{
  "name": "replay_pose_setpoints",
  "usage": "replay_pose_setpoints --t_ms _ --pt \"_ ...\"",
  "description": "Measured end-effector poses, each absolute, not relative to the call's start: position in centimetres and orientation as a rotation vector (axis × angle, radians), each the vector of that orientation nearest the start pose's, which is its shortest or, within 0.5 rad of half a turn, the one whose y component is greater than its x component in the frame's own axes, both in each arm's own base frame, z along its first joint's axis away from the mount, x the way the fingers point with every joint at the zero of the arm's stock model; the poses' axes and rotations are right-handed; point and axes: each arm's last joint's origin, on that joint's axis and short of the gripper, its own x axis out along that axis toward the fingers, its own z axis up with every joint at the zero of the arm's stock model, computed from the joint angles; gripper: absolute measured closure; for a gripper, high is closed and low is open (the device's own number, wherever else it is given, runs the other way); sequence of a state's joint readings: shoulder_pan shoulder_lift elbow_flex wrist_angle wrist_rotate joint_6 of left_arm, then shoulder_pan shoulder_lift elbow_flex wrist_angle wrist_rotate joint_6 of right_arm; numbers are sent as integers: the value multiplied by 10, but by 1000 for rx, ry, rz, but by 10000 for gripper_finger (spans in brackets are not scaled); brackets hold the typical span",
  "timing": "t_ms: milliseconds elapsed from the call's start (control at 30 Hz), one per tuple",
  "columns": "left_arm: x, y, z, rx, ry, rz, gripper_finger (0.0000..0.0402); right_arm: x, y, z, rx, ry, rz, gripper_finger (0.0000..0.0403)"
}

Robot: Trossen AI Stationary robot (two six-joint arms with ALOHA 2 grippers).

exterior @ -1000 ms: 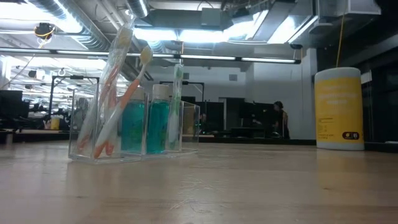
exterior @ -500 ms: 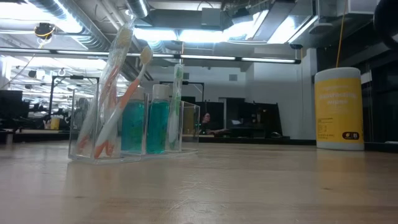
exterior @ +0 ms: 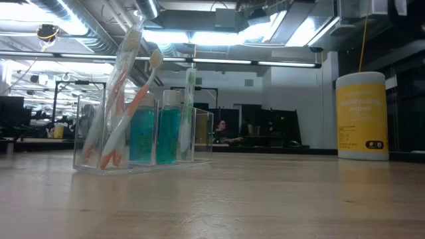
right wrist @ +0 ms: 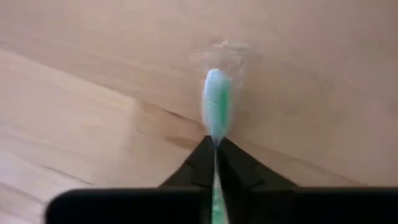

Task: Pick & Place toothbrushing station
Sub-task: Put the top green toothbrush into the transparent organizer

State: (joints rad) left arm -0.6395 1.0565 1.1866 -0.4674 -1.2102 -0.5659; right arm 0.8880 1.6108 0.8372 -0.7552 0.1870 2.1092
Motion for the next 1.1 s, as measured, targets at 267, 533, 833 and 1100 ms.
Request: replay_pose_setpoints --t_ms 267,533,833,1100 --pt "176 -97 399 -288 35 604 254 208 173 177 814 749 -799 400" --pt "175 -96 399 -203 51 625 254 271 133 243 591 221 -706 401" --pt "174 -96 397 -189 55 645 254 328 83 277 388 62 -473 402" --pt "173 -97 397 -183 61 635 254 361 51 259 328 19 -325 402"
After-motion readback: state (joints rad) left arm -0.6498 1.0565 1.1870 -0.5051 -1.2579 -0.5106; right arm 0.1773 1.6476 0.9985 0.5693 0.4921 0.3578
